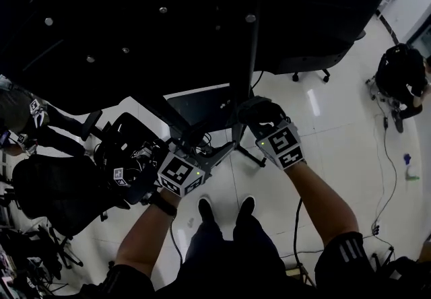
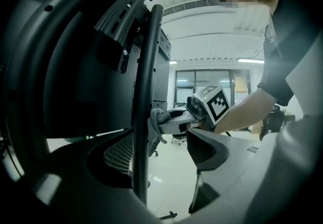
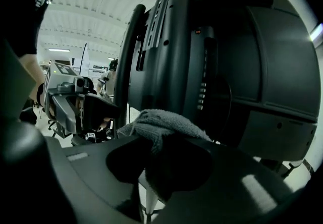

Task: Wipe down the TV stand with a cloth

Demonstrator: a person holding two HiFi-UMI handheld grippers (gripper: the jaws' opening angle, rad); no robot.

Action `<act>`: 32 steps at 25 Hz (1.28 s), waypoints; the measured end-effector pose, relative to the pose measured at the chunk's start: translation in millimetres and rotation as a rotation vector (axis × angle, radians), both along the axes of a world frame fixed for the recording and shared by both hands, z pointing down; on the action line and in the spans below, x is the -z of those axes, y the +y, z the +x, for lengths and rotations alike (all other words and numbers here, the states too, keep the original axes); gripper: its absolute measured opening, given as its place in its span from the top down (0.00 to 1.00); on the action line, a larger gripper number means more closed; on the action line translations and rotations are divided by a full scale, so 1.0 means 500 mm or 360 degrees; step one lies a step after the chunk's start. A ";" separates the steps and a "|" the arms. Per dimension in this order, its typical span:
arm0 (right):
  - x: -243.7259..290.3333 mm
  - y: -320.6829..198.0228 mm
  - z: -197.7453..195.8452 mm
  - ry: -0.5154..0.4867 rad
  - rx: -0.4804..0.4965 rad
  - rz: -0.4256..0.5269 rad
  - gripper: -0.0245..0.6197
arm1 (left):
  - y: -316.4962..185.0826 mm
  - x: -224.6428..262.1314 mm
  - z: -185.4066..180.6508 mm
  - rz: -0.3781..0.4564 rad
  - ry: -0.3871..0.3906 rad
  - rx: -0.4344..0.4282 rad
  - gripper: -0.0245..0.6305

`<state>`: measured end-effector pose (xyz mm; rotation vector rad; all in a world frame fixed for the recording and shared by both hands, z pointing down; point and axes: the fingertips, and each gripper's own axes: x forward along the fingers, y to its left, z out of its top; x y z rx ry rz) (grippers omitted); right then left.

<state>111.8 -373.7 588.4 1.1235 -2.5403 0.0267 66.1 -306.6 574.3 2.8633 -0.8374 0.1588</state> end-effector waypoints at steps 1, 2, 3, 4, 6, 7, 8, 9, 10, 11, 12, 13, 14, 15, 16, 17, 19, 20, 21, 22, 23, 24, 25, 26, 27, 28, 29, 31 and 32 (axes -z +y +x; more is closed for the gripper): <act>-0.027 0.001 -0.001 0.0011 0.0000 -0.0028 0.80 | -0.001 -0.018 -0.002 -0.0020 -0.0003 0.0003 0.43; -0.054 0.003 -0.002 0.0022 -0.0002 -0.0056 0.80 | -0.003 -0.037 -0.003 -0.0038 -0.0007 0.0004 0.43; -0.081 0.005 -0.003 0.0037 -0.0004 -0.0080 0.80 | -0.005 -0.055 -0.003 -0.0054 -0.0012 0.0004 0.43; -0.108 0.006 -0.003 0.0054 -0.0006 -0.0102 0.80 | -0.008 -0.073 -0.003 -0.0067 -0.0018 0.0005 0.43; -0.157 0.007 -0.001 0.0081 -0.0013 -0.0143 0.80 | -0.013 -0.115 -0.003 -0.0100 -0.0038 0.0009 0.43; -0.181 0.008 0.001 0.0091 -0.0018 -0.0165 0.80 | -0.014 -0.139 -0.005 -0.0122 -0.0052 0.0014 0.43; -0.206 0.011 0.002 0.0102 -0.0023 -0.0189 0.80 | -0.014 -0.166 -0.009 -0.0148 -0.0067 0.0023 0.43; -0.232 0.012 0.003 0.0111 -0.0028 -0.0215 0.80 | -0.015 -0.193 -0.015 -0.0177 -0.0079 0.0036 0.43; -0.259 0.012 0.001 0.0118 -0.0031 -0.0242 0.80 | -0.018 -0.221 -0.023 -0.0203 -0.0091 0.0052 0.43; -0.287 0.010 -0.001 0.0122 -0.0034 -0.0269 0.80 | -0.022 -0.249 -0.033 -0.0227 -0.0102 0.0067 0.43; -0.315 0.007 -0.004 0.0127 -0.0036 -0.0298 0.80 | -0.026 -0.276 -0.042 -0.0250 -0.0113 0.0076 0.43; -0.343 0.004 -0.006 0.0135 -0.0040 -0.0325 0.80 | -0.028 -0.302 -0.048 -0.0275 -0.0124 0.0078 0.43; -0.370 0.003 -0.004 0.0144 -0.0047 -0.0350 0.80 | -0.027 -0.327 -0.050 -0.0301 -0.0133 0.0074 0.43; -0.394 0.002 -0.002 0.0151 -0.0056 -0.0369 0.80 | -0.024 -0.351 -0.051 -0.0327 -0.0141 0.0070 0.43; -0.416 0.001 0.000 0.0153 -0.0064 -0.0385 0.80 | -0.022 -0.372 -0.053 -0.0348 -0.0148 0.0070 0.43; -0.436 -0.001 0.002 0.0149 -0.0072 -0.0400 0.80 | -0.021 -0.392 -0.056 -0.0367 -0.0155 0.0076 0.43; -0.476 -0.003 0.002 0.0141 -0.0083 -0.0429 0.80 | -0.024 -0.430 -0.065 -0.0400 -0.0161 0.0095 0.43; -0.496 -0.004 0.002 0.0142 -0.0087 -0.0446 0.80 | -0.027 -0.448 -0.068 -0.0415 -0.0161 0.0105 0.43; -0.518 -0.004 0.001 0.0146 -0.0092 -0.0463 0.80 | -0.029 -0.466 -0.071 -0.0431 -0.0161 0.0114 0.43; -0.540 -0.003 0.001 0.0149 -0.0100 -0.0483 0.80 | -0.031 -0.483 -0.071 -0.0448 -0.0160 0.0122 0.43; -0.562 -0.003 0.001 0.0147 -0.0112 -0.0505 0.80 | -0.032 -0.501 -0.070 -0.0465 -0.0159 0.0125 0.43; -0.584 -0.003 0.002 0.0143 -0.0126 -0.0528 0.80 | -0.033 -0.517 -0.067 -0.0480 -0.0162 0.0127 0.43; -0.606 -0.004 0.001 0.0138 -0.0139 -0.0554 0.80 | -0.034 -0.533 -0.064 -0.0492 -0.0168 0.0127 0.43; -0.629 -0.004 0.001 0.0133 -0.0152 -0.0584 0.80 | -0.035 -0.548 -0.060 -0.0504 -0.0174 0.0126 0.43; -0.652 -0.003 0.000 0.0132 -0.0163 -0.0616 0.80 | -0.034 -0.561 -0.057 -0.0514 -0.0178 0.0127 0.43; -0.675 -0.002 -0.001 0.0137 -0.0171 -0.0643 0.80 | -0.033 -0.571 -0.054 -0.0523 -0.0177 0.0130 0.43; -0.698 -0.001 -0.001 0.0149 -0.0175 -0.0663 0.80 | -0.032 -0.580 -0.051 -0.0530 -0.0169 0.0134 0.43; -0.742 -0.003 0.003 0.0169 -0.0185 -0.0691 0.80 | -0.029 -0.595 -0.045 -0.0543 -0.0150 0.0138 0.43; -0.762 -0.003 0.007 0.0167 -0.0194 -0.0703 0.80 | -0.027 -0.604 -0.044 -0.0551 -0.0145 0.0141 0.43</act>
